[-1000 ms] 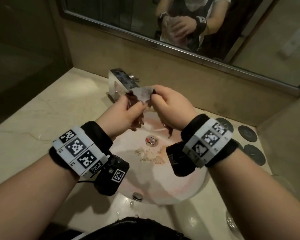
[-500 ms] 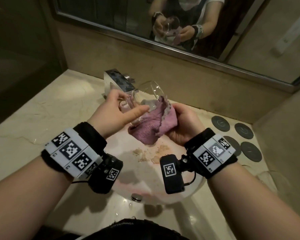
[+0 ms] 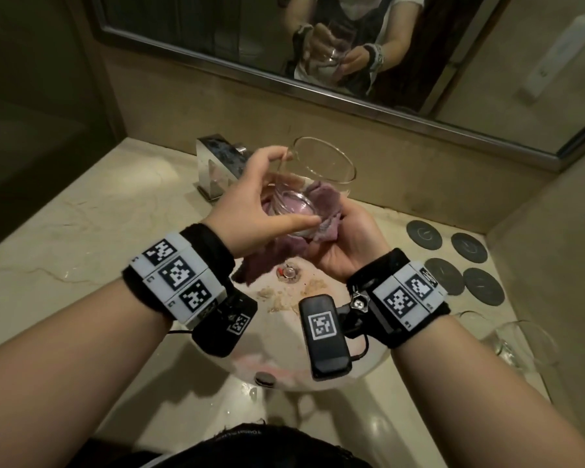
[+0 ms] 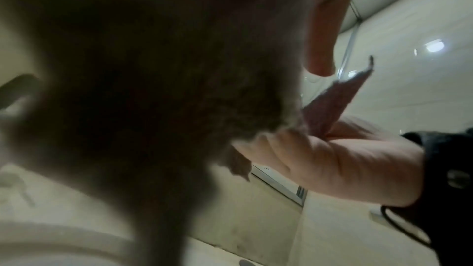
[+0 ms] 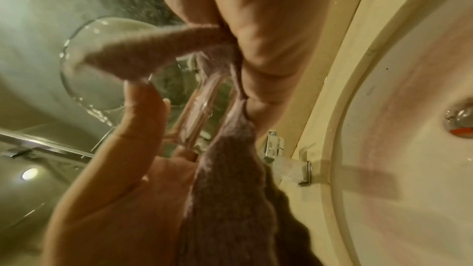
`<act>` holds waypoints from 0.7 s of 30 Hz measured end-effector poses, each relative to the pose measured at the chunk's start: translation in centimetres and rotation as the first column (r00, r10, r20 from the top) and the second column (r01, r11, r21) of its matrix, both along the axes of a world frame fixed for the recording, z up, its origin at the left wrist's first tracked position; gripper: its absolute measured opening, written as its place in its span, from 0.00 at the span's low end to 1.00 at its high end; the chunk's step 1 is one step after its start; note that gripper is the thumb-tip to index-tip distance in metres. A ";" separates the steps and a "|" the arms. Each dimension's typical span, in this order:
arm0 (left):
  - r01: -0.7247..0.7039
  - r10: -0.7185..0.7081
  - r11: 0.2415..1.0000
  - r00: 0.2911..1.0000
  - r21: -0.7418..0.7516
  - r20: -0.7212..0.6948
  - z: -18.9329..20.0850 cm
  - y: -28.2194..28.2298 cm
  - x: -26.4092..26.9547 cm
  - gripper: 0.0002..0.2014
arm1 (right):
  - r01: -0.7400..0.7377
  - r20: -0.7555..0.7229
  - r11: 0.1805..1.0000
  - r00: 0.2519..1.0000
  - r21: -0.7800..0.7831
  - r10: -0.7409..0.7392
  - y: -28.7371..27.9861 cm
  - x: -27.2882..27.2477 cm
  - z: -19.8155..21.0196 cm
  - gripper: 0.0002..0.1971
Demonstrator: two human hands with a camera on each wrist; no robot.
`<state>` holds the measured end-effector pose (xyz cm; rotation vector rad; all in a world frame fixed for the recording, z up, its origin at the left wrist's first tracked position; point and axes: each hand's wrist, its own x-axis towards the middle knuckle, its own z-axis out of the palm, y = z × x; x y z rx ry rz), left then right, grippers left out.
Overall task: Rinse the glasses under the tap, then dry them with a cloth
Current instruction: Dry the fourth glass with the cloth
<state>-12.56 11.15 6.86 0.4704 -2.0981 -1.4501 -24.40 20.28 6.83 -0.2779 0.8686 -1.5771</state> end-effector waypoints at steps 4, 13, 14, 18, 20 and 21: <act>0.043 -0.043 0.998 0.999 -0.052 -0.004 0.0 -0.4 0.3 0.42 | -0.047 -0.027 0.999 0.999 0.025 0.047 0.2 0.1 0.4 0.23; 0.045 -0.045 0.999 0.997 -0.002 -0.065 -0.5 -1.0 2.0 0.41 | -0.102 -0.009 0.987 0.995 0.121 0.104 1.3 0.3 1.2 0.20; 0.060 -0.059 0.998 0.996 0.014 -0.071 -0.6 -0.9 2.1 0.42 | -0.093 0.004 0.989 0.996 0.111 0.093 1.1 0.4 1.1 0.20; 0.094 -0.095 0.995 0.994 -0.027 -0.047 -1.0 -0.5 1.5 0.45 | -0.062 -0.001 0.988 0.998 0.142 0.063 0.4 1.2 0.8 0.20; 0.076 -0.078 0.996 0.996 -0.034 -0.053 -1.0 -0.6 1.4 0.43 | -0.071 -0.007 0.980 0.997 0.188 0.074 0.5 1.3 0.7 0.20; 0.063 -0.065 0.997 0.996 -0.033 -0.057 -1.0 -0.8 1.4 0.43 | -0.068 -0.008 0.976 0.997 0.207 0.071 0.7 1.2 0.6 0.20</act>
